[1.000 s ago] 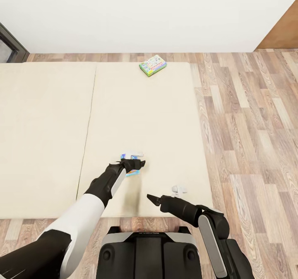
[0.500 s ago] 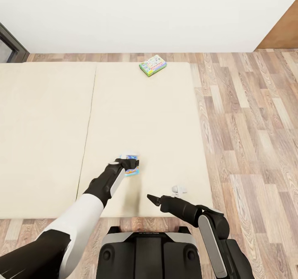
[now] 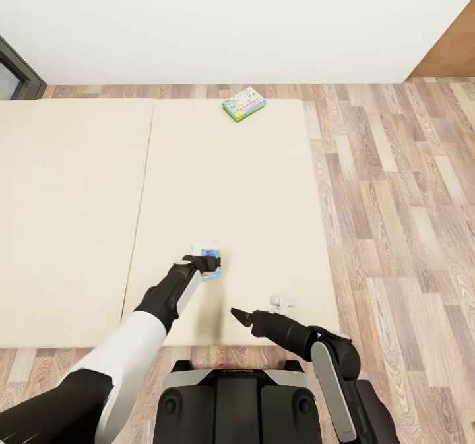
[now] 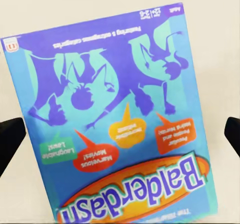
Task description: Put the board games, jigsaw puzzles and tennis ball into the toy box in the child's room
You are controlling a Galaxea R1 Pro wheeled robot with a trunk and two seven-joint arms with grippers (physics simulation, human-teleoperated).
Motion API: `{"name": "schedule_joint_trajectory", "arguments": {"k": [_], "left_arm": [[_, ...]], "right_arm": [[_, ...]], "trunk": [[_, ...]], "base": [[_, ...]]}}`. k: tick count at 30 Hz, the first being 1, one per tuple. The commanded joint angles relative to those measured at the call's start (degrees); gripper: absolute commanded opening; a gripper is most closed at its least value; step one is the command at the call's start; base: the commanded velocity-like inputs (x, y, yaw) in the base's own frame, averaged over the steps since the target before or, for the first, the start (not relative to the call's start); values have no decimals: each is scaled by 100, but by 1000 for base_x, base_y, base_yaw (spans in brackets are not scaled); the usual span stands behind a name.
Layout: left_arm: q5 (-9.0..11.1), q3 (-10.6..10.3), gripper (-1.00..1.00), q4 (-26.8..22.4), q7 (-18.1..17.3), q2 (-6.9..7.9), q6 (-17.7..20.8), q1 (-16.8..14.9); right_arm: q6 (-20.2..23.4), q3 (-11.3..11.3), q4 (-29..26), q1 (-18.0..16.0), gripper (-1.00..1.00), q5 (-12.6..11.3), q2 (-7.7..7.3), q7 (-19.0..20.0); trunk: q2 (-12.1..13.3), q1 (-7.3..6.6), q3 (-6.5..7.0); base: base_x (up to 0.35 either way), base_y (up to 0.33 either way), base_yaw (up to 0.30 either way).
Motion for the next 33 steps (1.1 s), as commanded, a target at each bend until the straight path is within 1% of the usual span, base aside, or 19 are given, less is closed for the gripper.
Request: {"name": "schedule_joint_trajectory", "arguments": {"k": [1, 3, 7, 16, 33], "left_arm": [[59, -28, 100, 5, 80, 0, 17, 32], [58, -39, 100, 16, 112, 0, 11, 84], [60, -58, 100, 68, 140, 0, -3, 71], [70, -71, 100, 110, 161, 6, -13, 71], [71, -72, 100, 111, 150, 8, -19, 71]], "right_arm": [[-4, 23, -5, -1, 100, 40, 36, -4], [-3, 51, -5, -1, 100, 46, 55, -24], [2, 100, -5, 1, 100, 62, 55, -63], [15, 4, -5, 11, 100, 59, 26, -55], [16, -5, -5, 11, 100, 60, 15, -41]], "trunk": [[-6, 2, -4], [-6, 2, -4], [-6, 2, -4], [-6, 2, -4], [-6, 2, -4]], "base": [[0, 0, 0], [0, 0, 0], [0, 0, 0], [0, 0, 0], [0, 0, 0]]}}
